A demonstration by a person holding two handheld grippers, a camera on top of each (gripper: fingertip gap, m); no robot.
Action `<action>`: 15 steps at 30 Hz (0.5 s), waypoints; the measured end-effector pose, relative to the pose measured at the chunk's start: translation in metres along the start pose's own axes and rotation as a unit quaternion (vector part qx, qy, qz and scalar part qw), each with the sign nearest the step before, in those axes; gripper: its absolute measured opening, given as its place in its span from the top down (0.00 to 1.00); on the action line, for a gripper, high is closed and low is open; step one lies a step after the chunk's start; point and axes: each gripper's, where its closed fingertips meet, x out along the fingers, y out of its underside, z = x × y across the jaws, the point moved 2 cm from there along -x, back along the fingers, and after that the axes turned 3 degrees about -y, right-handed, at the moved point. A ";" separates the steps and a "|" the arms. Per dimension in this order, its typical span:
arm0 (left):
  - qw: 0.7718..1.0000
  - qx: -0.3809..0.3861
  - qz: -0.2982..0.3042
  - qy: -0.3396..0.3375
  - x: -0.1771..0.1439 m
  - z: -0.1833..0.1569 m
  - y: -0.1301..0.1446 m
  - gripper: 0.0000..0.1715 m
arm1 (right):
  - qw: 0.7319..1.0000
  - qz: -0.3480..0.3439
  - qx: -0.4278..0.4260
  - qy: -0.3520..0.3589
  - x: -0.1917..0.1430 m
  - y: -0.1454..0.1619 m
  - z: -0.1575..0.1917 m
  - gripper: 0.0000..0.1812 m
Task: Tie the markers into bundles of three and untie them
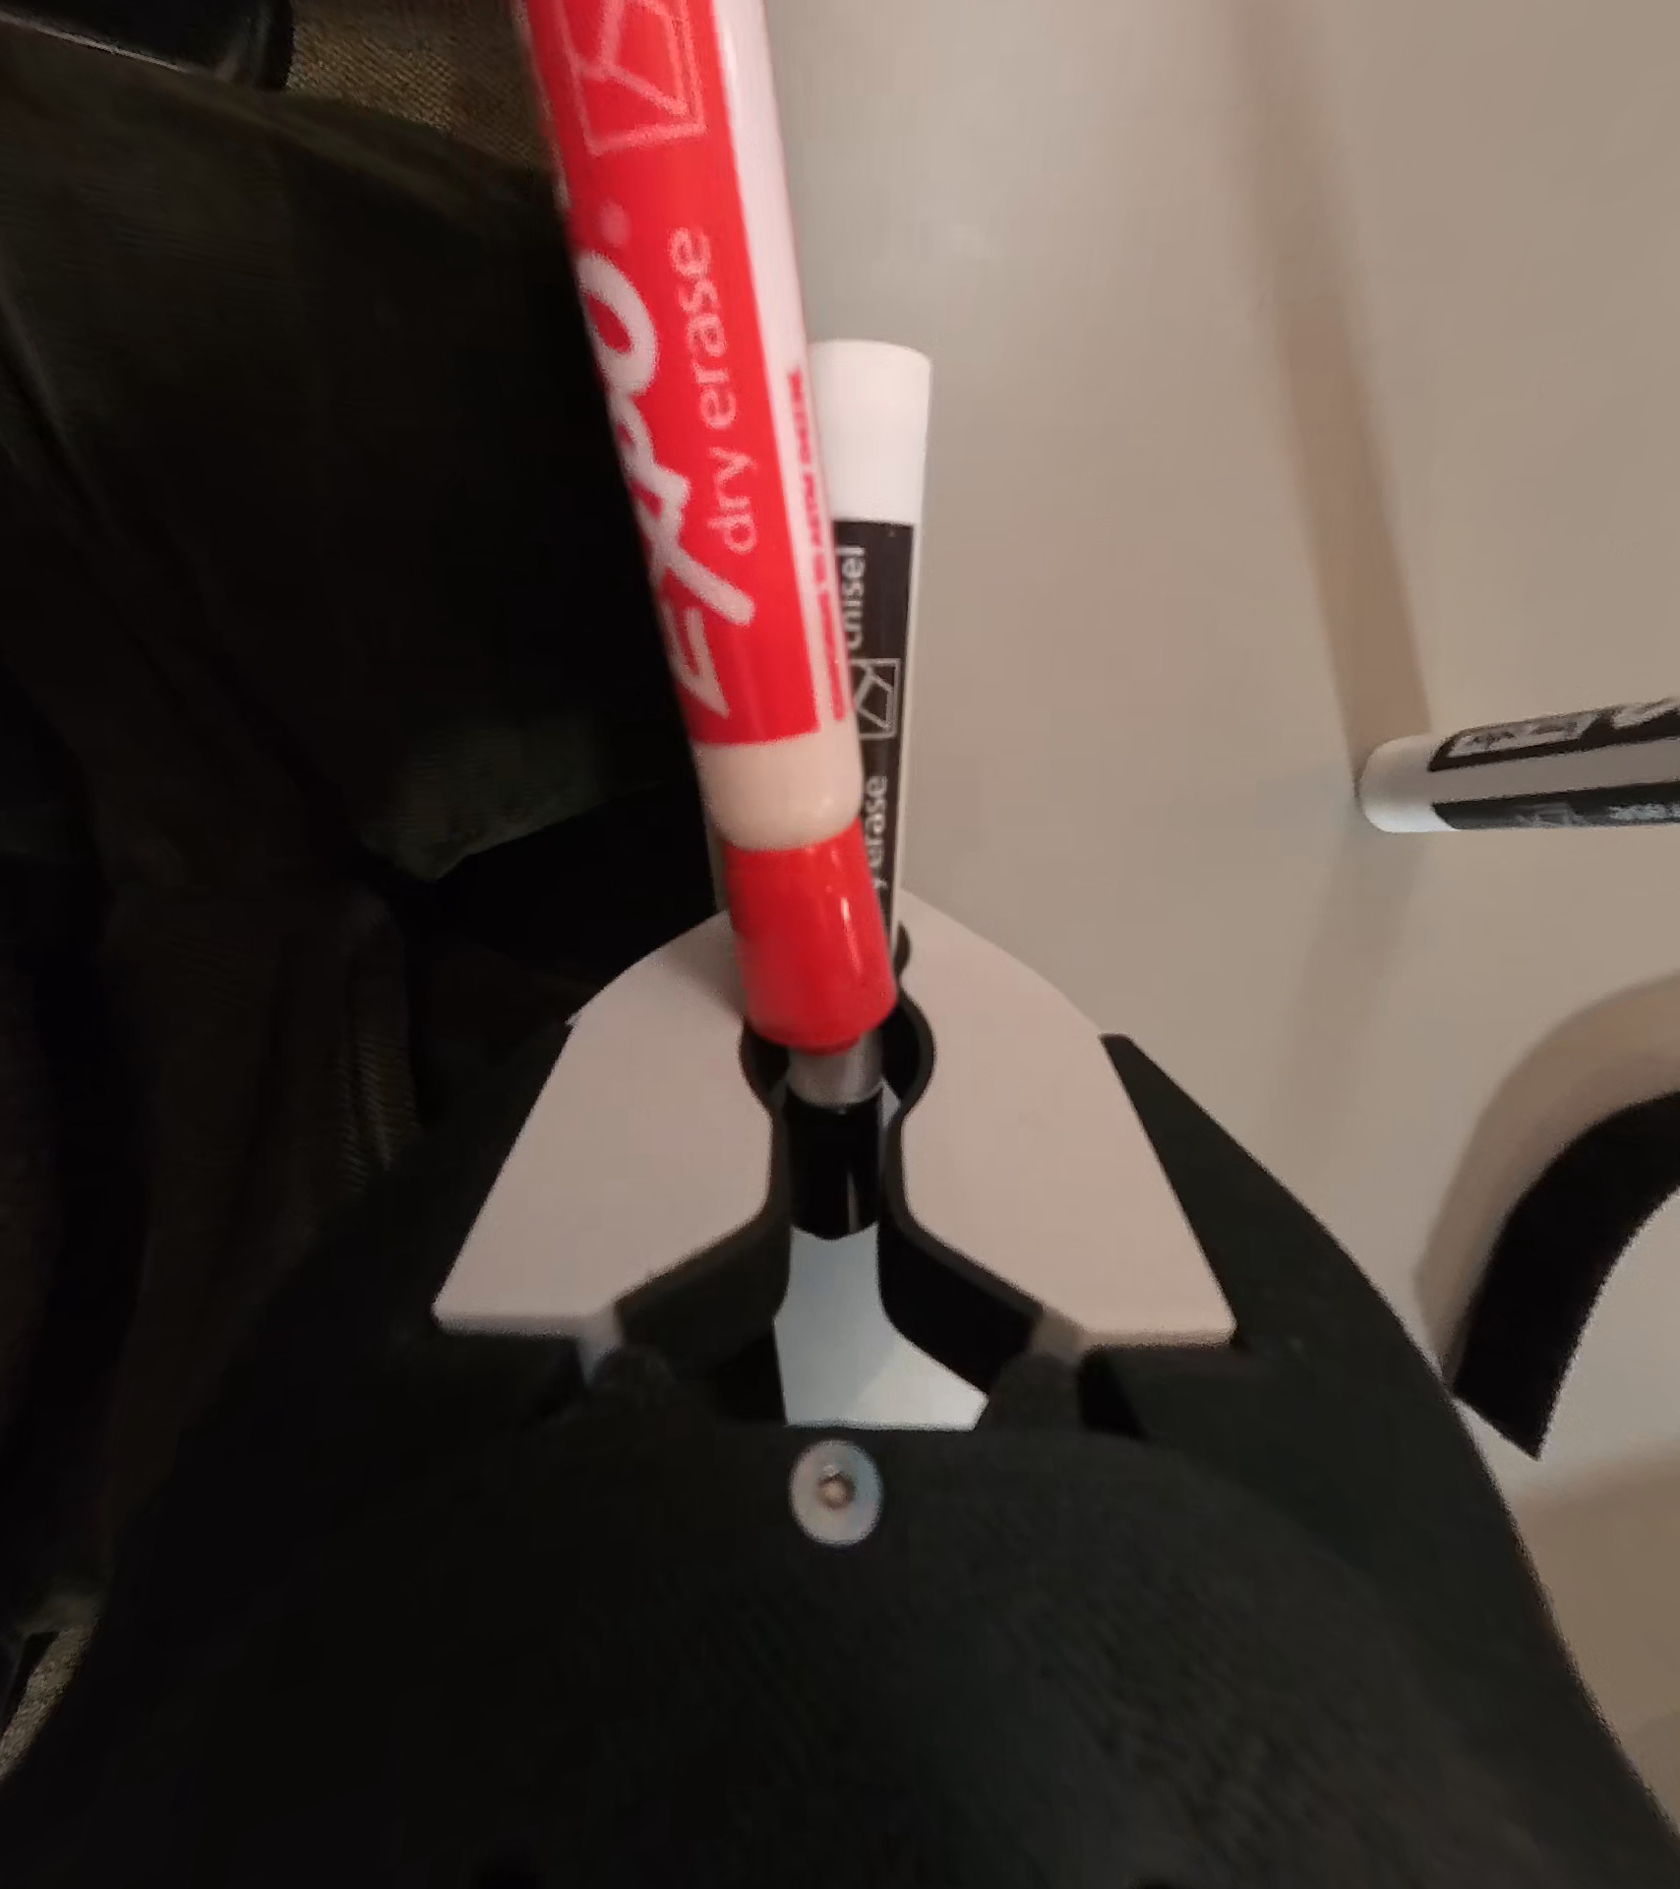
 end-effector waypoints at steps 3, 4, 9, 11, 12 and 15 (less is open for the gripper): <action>1.000 0.000 -0.004 -0.001 0.000 0.000 0.000 0.88 | 1.000 0.006 -0.006 0.005 0.000 0.000 0.001 0.92; 1.000 -0.002 -0.004 0.000 0.000 0.001 0.000 0.88 | 1.000 0.007 -0.006 0.005 0.000 0.000 0.001 0.92; 1.000 -0.002 -0.016 0.002 -0.001 0.000 -0.003 0.88 | 1.000 0.009 -0.007 0.003 -0.001 0.001 0.002 0.92; 1.000 -0.006 -0.025 0.007 -0.002 0.000 -0.004 0.88 | 1.000 0.009 -0.008 0.001 -0.001 0.000 0.003 0.92; 1.000 -0.008 -0.024 0.008 -0.002 0.000 -0.003 0.88 | 1.000 0.008 -0.008 0.001 -0.001 0.000 0.003 0.92; 1.000 -0.009 -0.027 0.007 -0.001 0.001 -0.003 0.88 | 1.000 0.010 -0.009 0.002 -0.001 0.000 0.003 0.92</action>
